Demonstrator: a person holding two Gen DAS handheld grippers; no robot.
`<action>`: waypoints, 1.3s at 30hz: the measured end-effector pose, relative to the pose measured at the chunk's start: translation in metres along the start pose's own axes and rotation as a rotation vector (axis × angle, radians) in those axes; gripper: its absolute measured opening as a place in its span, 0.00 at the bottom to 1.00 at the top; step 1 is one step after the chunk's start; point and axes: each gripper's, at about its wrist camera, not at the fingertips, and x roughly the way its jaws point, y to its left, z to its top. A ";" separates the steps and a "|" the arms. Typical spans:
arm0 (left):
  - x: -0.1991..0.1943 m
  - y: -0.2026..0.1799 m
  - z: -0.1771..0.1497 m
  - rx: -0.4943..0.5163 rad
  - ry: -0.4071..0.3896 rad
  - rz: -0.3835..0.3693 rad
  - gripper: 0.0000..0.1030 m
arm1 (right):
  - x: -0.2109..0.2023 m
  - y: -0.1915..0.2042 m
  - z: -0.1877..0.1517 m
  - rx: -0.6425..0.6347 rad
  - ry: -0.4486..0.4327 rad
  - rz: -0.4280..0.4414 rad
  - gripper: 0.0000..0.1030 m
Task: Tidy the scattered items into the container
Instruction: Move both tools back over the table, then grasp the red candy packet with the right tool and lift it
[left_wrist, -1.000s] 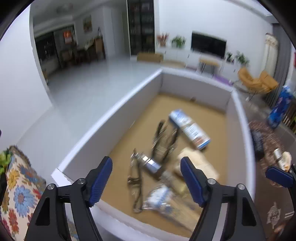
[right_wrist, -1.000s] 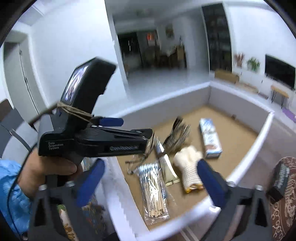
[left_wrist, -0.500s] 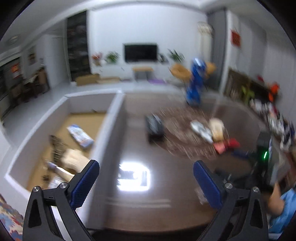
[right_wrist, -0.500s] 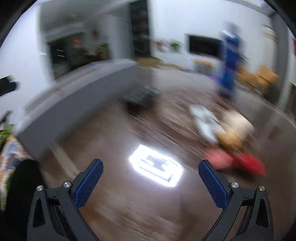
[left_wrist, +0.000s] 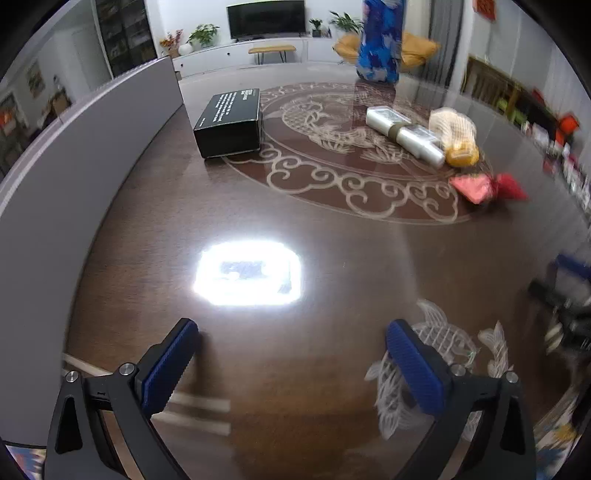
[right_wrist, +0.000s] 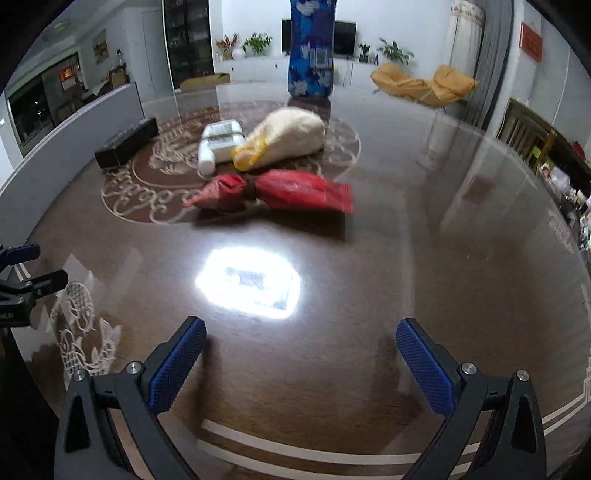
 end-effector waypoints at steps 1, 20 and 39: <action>0.001 0.002 0.001 -0.009 -0.001 0.005 1.00 | 0.001 0.001 0.001 -0.002 0.002 0.001 1.00; 0.019 0.016 0.029 -0.045 -0.093 0.016 1.00 | 0.032 -0.003 0.038 0.010 -0.011 -0.008 1.00; 0.024 0.015 0.034 -0.046 -0.096 0.014 1.00 | 0.043 0.008 0.067 0.112 0.029 0.181 1.00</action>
